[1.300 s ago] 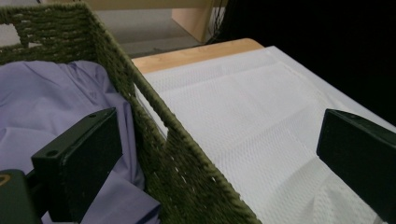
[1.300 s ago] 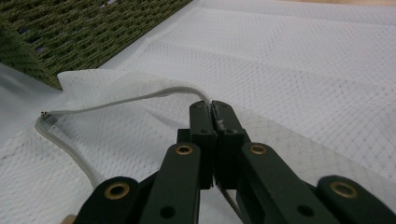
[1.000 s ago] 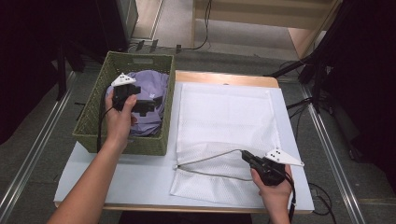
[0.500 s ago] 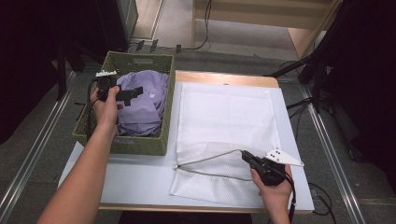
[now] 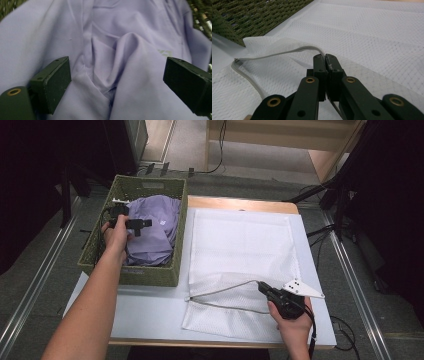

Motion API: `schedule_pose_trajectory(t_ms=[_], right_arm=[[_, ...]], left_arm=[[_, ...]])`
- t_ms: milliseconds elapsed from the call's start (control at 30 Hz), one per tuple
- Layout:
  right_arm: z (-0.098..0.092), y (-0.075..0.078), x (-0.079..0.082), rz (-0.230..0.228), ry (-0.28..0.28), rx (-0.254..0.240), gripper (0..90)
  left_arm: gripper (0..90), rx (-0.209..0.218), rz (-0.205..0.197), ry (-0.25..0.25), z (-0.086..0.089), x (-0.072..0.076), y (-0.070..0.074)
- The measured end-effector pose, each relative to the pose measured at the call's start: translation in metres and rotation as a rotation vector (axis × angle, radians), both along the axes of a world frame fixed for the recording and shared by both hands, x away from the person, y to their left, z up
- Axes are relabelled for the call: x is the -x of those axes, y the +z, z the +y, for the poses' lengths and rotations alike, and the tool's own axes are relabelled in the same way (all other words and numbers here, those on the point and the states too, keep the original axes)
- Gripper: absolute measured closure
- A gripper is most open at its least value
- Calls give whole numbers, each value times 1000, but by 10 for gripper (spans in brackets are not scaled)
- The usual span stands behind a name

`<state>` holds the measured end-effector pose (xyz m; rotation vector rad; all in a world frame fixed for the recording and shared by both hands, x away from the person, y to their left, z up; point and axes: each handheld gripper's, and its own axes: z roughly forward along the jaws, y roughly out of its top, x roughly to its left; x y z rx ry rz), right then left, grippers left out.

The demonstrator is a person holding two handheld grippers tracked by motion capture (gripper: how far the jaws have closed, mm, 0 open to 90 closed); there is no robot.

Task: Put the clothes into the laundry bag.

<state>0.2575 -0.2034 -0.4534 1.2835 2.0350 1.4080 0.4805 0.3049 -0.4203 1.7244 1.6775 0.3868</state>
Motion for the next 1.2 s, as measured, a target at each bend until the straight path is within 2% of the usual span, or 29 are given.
schedule_pose_trajectory(t_ms=[133, 200, 233, 333, 367, 400, 433, 500, 533, 600, 667, 700, 767, 800, 833, 900, 967, 1033, 1200], right_arm=[[1, 0, 0, -3, 5, 2, 885], [1, 0, 0, -3, 5, 2, 884], [0, 0, 0, -4, 6, 3, 883], [-1, -1, 0, 2, 3, -1, 882], [0, -1, -1, 4, 2, -1, 882], [0, -1, -1, 2, 3, 1, 882], [1, -1, -1, 2, 5, 1, 882], [2, -1, -1, -1, 9, 2, 882], [2, -1, -1, 2, 7, 3, 881], [3, -1, -1, 3, 7, 2, 881], [3, -1, -1, 4, 8, -1, 881], [3, -1, -1, 4, 7, 0, 881], [3, -1, 0, 5, 8, 1, 881], [3, -1, 0, 4, 7, 1, 881], [3, -2, -1, 4, 8, 0, 881], [3, -2, -1, 4, 10, 0, 880], [3, -2, -1, 4, 13, -2, 879], [3, -2, -1, 1, 13, -4, 878], [3, -3, -1, 0, 15, -3, 877]], left_arm=[[83, -27, 111, 30, 3, -3, -11], [84, -35, 147, 38, 1, -4, -16], [82, -44, 137, 41, -1, -5, -18], [91, -62, 147, 13, -7, -5, -18], [104, -58, 151, 12, -7, -6, -16], [160, -41, 163, 13, -8, -6, -15], [220, -53, 173, 29, -11, -6, -14], [245, -147, 170, -10, -21, -4, -13], [256, -178, 171, -31, -26, -3, -13], [266, -118, 180, -61, -31, -3, -12], [291, -110, 197, -67, -34, -5, -11], [363, -74, 219, -71, -34, -6, -9], [540, 44, 250, -75, -31, -8, -7], [614, 80, 245, -87, -31, -8, -5], [628, 96, 231, -101, -32, -8, -4], [612, 104, 193, -138, -39, -8, -1], [557, 141, 164, -160, -46, -9, 0], [501, 152, 175, -183, -52, -10, 0], [379, 97, 206, -211, -73, -14, 1]])
